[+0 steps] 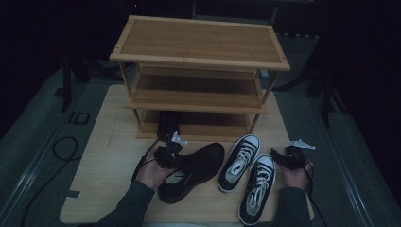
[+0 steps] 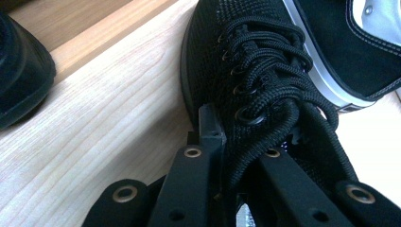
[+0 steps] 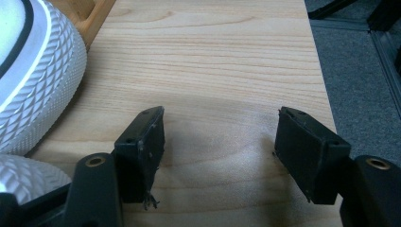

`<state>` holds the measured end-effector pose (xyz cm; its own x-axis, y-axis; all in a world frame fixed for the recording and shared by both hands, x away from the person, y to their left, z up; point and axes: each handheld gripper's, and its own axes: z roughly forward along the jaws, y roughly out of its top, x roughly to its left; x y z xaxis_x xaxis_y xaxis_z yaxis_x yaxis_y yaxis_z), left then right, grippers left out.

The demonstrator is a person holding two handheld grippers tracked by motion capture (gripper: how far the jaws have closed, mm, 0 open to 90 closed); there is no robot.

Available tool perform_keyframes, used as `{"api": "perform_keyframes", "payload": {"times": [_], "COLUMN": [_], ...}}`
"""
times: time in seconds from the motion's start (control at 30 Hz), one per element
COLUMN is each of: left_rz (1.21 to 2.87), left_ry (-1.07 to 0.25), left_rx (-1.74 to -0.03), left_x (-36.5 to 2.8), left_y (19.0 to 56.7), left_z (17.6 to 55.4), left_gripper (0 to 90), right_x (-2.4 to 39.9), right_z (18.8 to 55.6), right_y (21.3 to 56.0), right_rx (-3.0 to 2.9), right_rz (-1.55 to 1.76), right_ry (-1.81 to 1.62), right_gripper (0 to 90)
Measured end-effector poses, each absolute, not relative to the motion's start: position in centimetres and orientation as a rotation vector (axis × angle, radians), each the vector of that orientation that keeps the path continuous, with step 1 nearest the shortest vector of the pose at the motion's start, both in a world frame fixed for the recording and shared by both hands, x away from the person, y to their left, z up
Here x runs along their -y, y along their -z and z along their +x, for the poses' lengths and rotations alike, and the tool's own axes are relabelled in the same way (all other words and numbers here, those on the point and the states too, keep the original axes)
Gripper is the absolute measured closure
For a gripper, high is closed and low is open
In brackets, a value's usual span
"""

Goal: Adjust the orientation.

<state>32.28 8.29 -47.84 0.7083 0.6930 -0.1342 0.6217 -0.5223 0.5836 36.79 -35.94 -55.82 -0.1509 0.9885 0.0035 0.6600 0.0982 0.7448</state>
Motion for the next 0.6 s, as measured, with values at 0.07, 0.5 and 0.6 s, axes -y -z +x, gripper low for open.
{"api": "perform_keyframes", "payload": {"times": [0.07,0.5,0.6], "left_rz": [2.291,2.211,2.201], "left_ry": [-0.158,-0.215,-0.243], "left_rx": [-1.002,-1.096,-1.122], "left_x": [-8.3,-9.1,-9.0], "left_y": [47.7,47.0,46.8], "left_z": [32.4,35.4,36.2], "left_gripper": [88.0,88.0,88.0], "right_x": [35.9,36.0,36.0], "right_z": [36.8,36.8,36.8], "right_y": [55.8,55.8,55.8], "right_rx": [-1.870,-1.871,-1.871], "right_rz": [1.609,1.608,1.609], "right_ry": [-0.839,-0.838,-0.838], "right_gripper": [33.6,33.6,33.6]}}
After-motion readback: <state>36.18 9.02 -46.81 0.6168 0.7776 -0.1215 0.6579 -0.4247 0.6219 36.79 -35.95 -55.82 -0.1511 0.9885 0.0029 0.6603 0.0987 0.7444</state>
